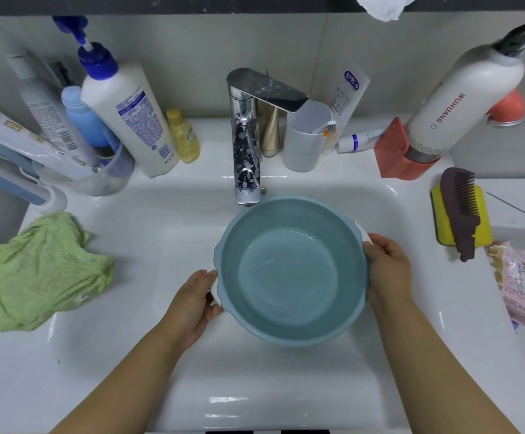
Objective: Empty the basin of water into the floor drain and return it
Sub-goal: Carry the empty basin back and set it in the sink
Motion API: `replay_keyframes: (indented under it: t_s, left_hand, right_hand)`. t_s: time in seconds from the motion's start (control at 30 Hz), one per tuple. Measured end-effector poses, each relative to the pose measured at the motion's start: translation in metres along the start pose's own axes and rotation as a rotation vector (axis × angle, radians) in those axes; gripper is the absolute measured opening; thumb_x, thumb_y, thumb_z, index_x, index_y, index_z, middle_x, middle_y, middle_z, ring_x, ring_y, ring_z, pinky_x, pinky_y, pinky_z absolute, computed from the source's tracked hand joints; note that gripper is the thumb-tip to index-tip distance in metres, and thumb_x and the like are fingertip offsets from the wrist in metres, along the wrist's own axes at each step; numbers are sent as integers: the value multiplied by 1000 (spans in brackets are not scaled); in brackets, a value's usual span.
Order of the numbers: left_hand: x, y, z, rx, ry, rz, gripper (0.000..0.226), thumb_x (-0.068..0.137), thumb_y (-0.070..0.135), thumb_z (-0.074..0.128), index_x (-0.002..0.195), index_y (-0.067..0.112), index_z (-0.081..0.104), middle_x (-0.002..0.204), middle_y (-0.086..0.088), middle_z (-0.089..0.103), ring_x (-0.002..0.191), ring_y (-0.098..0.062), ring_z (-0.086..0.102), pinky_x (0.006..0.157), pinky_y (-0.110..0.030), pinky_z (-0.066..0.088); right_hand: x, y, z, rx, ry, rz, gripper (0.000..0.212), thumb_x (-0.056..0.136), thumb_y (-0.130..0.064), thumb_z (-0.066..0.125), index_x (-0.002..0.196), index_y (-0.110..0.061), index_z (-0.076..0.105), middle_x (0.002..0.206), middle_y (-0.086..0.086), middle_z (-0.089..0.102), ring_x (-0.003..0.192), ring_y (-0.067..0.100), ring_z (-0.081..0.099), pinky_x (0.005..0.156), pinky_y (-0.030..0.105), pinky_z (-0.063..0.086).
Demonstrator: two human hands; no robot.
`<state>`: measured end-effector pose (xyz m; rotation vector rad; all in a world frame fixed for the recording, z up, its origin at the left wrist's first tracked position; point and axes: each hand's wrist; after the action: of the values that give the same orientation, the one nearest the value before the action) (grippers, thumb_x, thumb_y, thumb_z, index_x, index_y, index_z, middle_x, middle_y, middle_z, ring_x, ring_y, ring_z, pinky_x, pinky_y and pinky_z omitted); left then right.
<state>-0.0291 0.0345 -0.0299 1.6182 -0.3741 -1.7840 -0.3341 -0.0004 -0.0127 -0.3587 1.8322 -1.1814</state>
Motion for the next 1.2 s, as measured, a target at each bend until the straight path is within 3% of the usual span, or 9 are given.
replay_keyframes:
  t_s: [0.17,0.23,0.37,0.6,0.9,1.1,1.2]
  left_hand:
    - [4,-3,-4,3,-5,-15,22,96,26,57,105,7,58,99,-6,46,95,-26,46,88,-45,58]
    - [6,-4,-6,-12,4,-10,35,96,28,56,114,-2,59,97,-7,50,94,-24,50,90,-48,57]
    - [7,-1,-9,-59,-4,-12,39,101,30,52,128,4,60,95,-7,65,95,-23,62,93,-51,56]
    - [9,1,-12,-59,5,-12,42,99,32,54,129,4,60,108,-12,62,103,-26,61,94,-53,55]
    - [8,6,-11,-27,4,24,43,99,32,52,129,2,59,107,-11,64,100,-25,60,95,-51,55]
    - [4,12,-12,-39,13,52,34,99,32,53,122,8,63,110,-8,68,103,-22,61,82,-41,56]
    - [0,17,-8,-5,8,78,30,100,27,51,120,8,65,107,-5,70,101,-21,62,81,-40,56]
  right_hand:
    - [2,2,-2,-3,0,9,28,90,-15,63,117,-18,64,104,1,70,93,25,68,90,45,57]
    - [2,4,-3,8,9,15,27,89,-19,65,116,-21,64,106,0,69,96,25,67,91,44,57]
    - [0,6,-6,26,17,23,28,86,-23,67,114,-21,65,109,4,70,98,26,67,91,44,57]
    - [-4,6,-6,34,26,29,24,90,-21,64,114,-18,64,102,-1,69,90,20,66,86,38,57]
    - [-2,3,-12,51,27,30,17,88,-24,68,105,-23,67,103,0,69,90,20,64,83,36,56]
    - [-2,-2,-17,13,35,-7,23,82,-29,68,104,-21,68,107,5,71,99,25,66,93,45,56]
    - [-2,-6,-19,-6,26,-35,27,85,-28,68,110,-19,66,104,2,69,92,20,63,94,42,55]
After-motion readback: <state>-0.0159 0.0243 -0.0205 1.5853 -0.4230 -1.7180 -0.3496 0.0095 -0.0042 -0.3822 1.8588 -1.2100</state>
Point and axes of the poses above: each hand's wrist, its own x-axis towards the middle knuckle, its own z-axis out of the palm, y = z × x
